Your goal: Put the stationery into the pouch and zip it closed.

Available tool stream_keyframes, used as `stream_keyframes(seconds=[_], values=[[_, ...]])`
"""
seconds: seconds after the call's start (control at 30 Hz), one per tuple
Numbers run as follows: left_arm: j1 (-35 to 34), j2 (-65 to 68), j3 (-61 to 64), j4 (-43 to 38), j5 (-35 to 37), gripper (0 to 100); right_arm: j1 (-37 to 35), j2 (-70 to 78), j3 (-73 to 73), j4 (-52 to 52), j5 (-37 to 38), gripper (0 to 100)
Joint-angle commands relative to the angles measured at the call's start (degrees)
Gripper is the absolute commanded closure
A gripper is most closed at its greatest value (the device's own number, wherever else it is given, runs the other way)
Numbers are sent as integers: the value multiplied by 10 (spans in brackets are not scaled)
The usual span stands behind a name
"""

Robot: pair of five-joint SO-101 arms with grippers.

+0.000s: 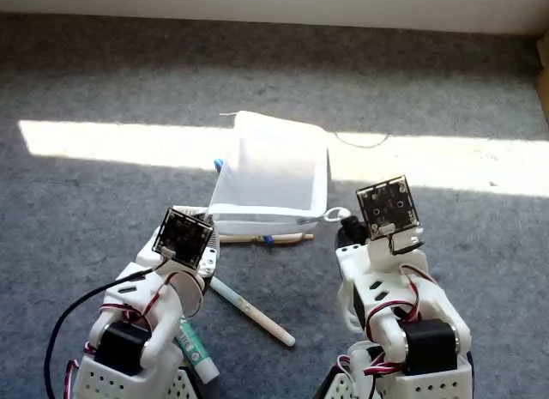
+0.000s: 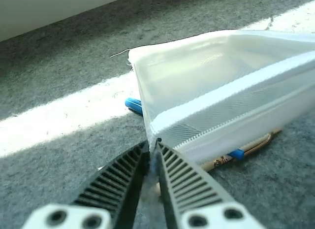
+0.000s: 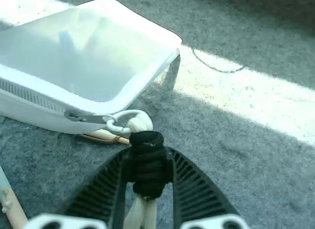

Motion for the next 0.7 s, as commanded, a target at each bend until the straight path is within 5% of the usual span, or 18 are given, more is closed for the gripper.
stream_keyframes(seconds=[0.0,0.2,0.67], values=[[-11,-3,-28,4,4,908,15,-17,-12,0,0,995],[-12,-2,-15,2,71,712,15,-17,-14,-4,-1,995],[-11,0,22,-51,72,730,-71,-16,-95,51,-29,995]])
